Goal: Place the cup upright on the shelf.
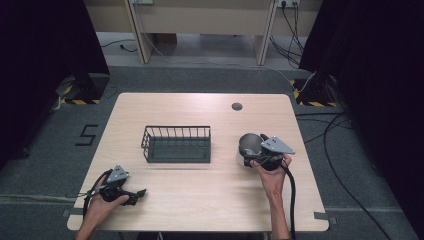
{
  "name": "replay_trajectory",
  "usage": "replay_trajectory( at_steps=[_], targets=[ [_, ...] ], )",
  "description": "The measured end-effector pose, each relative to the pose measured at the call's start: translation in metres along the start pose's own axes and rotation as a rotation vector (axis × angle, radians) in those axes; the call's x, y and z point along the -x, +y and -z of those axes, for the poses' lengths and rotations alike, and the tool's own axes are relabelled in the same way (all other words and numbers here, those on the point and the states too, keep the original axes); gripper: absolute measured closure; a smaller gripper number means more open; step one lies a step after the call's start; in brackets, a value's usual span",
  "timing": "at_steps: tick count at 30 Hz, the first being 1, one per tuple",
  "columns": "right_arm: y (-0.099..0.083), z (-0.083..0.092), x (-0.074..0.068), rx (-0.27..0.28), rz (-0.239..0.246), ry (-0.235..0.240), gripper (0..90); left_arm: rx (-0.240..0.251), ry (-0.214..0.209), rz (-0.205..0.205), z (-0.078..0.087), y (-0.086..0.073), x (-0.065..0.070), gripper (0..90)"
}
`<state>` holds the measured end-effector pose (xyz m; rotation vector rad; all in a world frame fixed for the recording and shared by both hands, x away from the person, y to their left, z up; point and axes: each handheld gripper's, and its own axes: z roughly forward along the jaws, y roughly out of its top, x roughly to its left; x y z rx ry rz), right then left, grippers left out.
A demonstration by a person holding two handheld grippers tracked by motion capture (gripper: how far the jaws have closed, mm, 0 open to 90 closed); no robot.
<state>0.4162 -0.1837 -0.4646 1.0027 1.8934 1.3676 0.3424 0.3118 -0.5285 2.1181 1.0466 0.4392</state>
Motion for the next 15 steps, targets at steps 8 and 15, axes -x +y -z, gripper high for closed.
replay_trajectory(
  at_steps=[8, 15],
  targets=[
    [0.028, 0.0, -0.024, 0.015, 0.004, 0.02, 6.3, 0.0, 0.0, 0.0, 0.0, 0.0, 0.0, 0.0],
    [0.053, -0.004, -0.046, 0.031, 0.023, 0.029, 6.3, -0.001, 0.0, 0.0, 0.0, 0.0, 0.0, 0.0]
  ],
)
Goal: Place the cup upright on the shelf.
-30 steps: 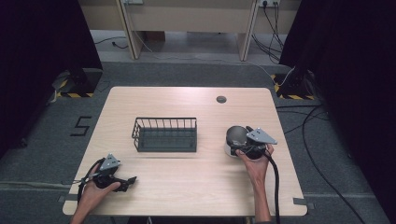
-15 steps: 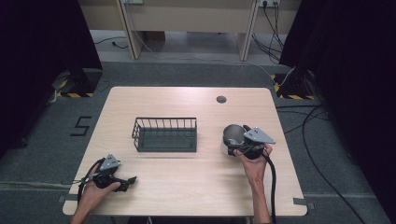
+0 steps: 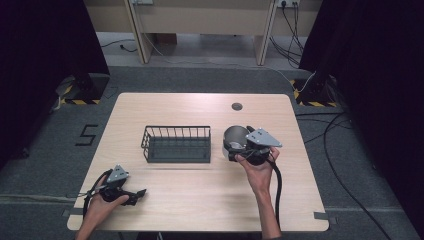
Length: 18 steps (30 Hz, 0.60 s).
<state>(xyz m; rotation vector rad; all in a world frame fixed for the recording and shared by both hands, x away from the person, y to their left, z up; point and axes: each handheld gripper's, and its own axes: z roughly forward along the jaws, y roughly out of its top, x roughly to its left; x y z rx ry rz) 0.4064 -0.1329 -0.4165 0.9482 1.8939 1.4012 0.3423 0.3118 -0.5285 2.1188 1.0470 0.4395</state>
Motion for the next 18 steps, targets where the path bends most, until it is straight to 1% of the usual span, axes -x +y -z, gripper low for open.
replay_trajectory(
  at_steps=[3, 6, 7, 8, 10, 12, 13, 14, 15, 16, 18],
  targets=[
    [0.011, -0.002, -0.008, 0.002, 0.006, -0.001, 6.3, 0.0, 0.0, -0.001, 0.0, 0.0, 0.0, 0.0],
    [0.02, -0.004, -0.013, 0.005, 0.005, -0.001, 6.4, 0.0, 0.0, -0.001, 0.0, 0.0, 0.0, 0.0],
    [0.02, -0.004, -0.013, 0.005, 0.005, -0.001, 6.4, 0.0, 0.0, -0.001, 0.0, 0.0, 0.0, 0.0],
    [0.025, -0.005, -0.016, 0.005, 0.004, -0.001, 6.4, 0.002, 0.0, 0.0, 0.0, 0.0, 0.0, 0.0],
    [0.031, -0.007, -0.019, 0.008, 0.007, 0.0, 6.3, 0.0, 0.0, -0.003, 0.0, 0.0, 0.0, 0.0],
    [0.037, -0.01, -0.024, 0.008, 0.011, 0.007, 6.3, 0.003, 0.0, 0.0, 0.0, 0.0, 0.0, 0.0],
    [0.037, -0.01, -0.024, 0.008, 0.011, 0.007, 6.3, 0.003, 0.0, 0.0, 0.0, 0.0, 0.0, 0.0],
    [0.043, -0.014, -0.029, 0.016, 0.013, 0.016, 6.3, 0.004, 0.0, 0.0, 0.0, 0.0, 0.0, 0.0],
    [0.043, -0.014, -0.029, 0.016, 0.013, 0.016, 6.3, 0.004, 0.0, 0.0, 0.0, 0.0, 0.0, 0.0],
    [0.049, -0.018, -0.035, 0.022, 0.017, 0.022, 6.4, 0.004, 0.0, 0.0, 0.0, 0.0, 0.0, 0.0],
    [0.051, -0.02, -0.037, 0.024, 0.018, 0.027, 6.4, 0.002, 0.0, 0.0, 0.0, 0.0, 0.0, 0.0]
  ],
)
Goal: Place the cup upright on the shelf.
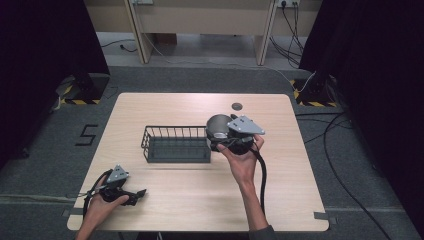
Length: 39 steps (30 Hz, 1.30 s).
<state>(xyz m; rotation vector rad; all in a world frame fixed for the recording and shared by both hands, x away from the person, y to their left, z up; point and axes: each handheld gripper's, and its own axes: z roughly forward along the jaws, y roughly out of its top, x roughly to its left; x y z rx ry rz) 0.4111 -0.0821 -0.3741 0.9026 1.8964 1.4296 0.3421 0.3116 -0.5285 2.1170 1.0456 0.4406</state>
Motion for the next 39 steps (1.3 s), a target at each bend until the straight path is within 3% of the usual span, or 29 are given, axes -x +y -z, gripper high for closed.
replay_trajectory(
  at_steps=[4, 11, 26, 39],
  targets=[
    [0.016, -0.017, -0.018, 0.012, 0.009, 0.025, 6.4, 0.001, 0.0, 0.0, 0.0, 0.0, 0.0, 0.0],
    [0.025, -0.041, -0.037, 0.002, 0.012, 0.045, 6.4, 0.001, -0.003, 0.0, 0.0, 0.0, 0.0, 0.0],
    [0.021, -0.091, -0.064, -0.041, -0.009, 0.046, 6.4, 0.0, -0.004, -0.003, 0.0, 0.0, 0.0, 0.0],
    [0.013, -0.116, -0.089, -0.08, 0.004, 0.02, 6.3, -0.001, -0.006, -0.004, 0.0, 0.0, 0.0, 0.0]
  ],
)
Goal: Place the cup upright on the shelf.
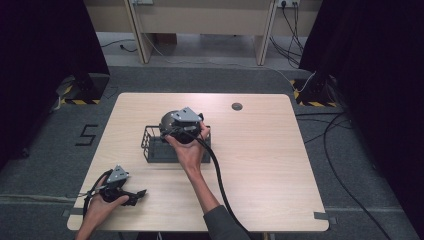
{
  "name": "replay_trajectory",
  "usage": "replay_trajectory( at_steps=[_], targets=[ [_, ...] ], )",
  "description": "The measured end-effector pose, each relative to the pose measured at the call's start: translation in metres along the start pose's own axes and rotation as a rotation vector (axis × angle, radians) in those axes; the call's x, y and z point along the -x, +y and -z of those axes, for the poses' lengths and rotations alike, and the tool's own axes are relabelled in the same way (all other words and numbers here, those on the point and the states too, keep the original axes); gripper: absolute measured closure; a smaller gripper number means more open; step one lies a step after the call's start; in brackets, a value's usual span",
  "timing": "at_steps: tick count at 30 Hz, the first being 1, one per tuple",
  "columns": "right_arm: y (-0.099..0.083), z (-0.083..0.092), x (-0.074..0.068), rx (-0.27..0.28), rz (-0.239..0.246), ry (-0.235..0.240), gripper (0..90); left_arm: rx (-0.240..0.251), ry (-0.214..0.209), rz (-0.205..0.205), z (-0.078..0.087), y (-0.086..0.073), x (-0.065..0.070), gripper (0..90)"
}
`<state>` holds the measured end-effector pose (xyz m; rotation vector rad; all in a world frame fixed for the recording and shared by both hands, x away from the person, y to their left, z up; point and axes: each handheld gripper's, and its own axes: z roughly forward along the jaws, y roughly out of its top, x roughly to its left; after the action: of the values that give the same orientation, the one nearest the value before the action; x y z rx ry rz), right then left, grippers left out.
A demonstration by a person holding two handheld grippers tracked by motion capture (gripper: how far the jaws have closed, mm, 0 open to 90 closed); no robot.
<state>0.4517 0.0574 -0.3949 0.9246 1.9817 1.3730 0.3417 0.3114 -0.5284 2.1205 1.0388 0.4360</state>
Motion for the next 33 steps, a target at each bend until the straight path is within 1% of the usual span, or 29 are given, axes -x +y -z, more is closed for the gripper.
replay_trajectory(
  at_steps=[1, 4, 5, 9, 19, 22, 23, 26, 30, 31, 33],
  targets=[
    [-0.002, -0.003, -0.002, -0.01, -0.001, -0.003, 6.3, 0.0, 0.0, 0.0, 0.0, 0.0, 0.0, 0.0],
    [-0.004, -0.007, -0.003, -0.015, -0.003, -0.002, 6.3, 0.0, 0.0, 0.0, 0.0, 0.0, 0.0, 0.0],
    [-0.006, -0.009, -0.004, -0.02, -0.014, -0.001, 6.3, 0.002, 0.001, 0.0, 0.0, 0.0, 0.0, 0.0],
    [-0.011, -0.012, -0.006, -0.03, -0.024, -0.001, 6.3, 0.002, 0.001, 0.0, 0.0, 0.0, 0.0, 0.0],
    [-0.02, -0.016, -0.003, -0.05, -0.05, 0.011, 6.1, 0.003, 0.0, 0.0, 0.0, 0.0, 0.0, 0.0],
    [-0.028, -0.018, 0.001, -0.07, -0.062, 0.022, 5.9, 0.003, 0.0, 0.0, 0.0, 0.0, 0.0, 0.0],
    [-0.029, -0.018, 0.001, -0.061, -0.059, 0.026, 5.9, 0.003, 0.0, 0.0, 0.0, 0.0, 0.0, 0.0],
    [-0.027, -0.017, 0.001, -0.072, -0.051, 0.031, 5.8, 0.003, 0.0, 0.0, 0.0, 0.0, 0.0, 0.0],
    [-0.027, -0.016, 0.001, -0.073, -0.043, 0.035, 5.5, 0.003, 0.0, 0.001, 0.0, 0.0, 0.0, 0.0],
    [-0.026, -0.015, 0.002, -0.064, -0.059, 0.043, 5.4, 0.003, 0.001, 0.0, 0.0, 0.0, 0.0, 0.0],
    [-0.025, -0.015, 0.002, -0.062, -0.06, 0.043, 5.4, 0.003, 0.0, 0.0, 0.0, 0.0, 0.0, 0.0]
  ],
)
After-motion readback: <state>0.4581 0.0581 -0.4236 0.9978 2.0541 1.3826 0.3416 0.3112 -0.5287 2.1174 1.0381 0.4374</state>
